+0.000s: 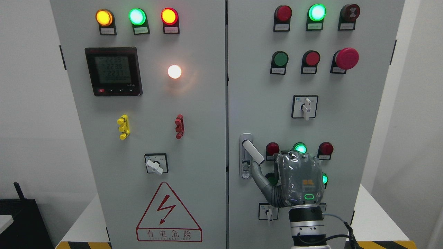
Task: Release door handle
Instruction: 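Rotate the handle outward with the right hand until horizontal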
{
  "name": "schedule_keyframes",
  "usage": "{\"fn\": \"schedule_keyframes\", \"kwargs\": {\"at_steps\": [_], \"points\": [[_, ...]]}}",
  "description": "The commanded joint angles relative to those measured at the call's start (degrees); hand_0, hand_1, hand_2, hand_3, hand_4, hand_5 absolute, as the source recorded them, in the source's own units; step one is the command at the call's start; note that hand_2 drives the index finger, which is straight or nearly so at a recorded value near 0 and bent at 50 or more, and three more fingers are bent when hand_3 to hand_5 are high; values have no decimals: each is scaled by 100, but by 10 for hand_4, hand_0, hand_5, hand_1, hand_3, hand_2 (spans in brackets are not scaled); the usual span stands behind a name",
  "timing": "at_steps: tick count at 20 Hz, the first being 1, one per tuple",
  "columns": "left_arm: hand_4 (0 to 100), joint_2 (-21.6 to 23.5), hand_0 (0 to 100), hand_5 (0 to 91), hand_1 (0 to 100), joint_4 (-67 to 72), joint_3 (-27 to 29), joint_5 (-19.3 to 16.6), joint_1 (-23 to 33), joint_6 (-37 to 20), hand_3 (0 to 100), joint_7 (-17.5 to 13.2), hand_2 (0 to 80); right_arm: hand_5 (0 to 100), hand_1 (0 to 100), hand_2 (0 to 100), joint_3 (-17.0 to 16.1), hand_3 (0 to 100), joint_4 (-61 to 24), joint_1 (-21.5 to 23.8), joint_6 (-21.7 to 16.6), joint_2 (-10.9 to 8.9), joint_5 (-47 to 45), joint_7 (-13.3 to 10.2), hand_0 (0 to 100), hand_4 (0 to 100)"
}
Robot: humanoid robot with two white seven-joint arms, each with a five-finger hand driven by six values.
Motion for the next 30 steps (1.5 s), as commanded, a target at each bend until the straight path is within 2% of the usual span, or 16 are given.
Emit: {"fn": "schedule_keyframes", "kwargs": {"at_steps": [1,30], "points": [[0,0,120,0,389,97,62,0,4,-4,0,2,0,938,224,1000,-66,1000,-38,-4,6,-4,-9,2,444,932],[0,0,120,0,389,97,62,0,4,5,0,2,0,941,222,1000,-119,1000,-47,-48,-2,-4,-27,10,450,933]]}}
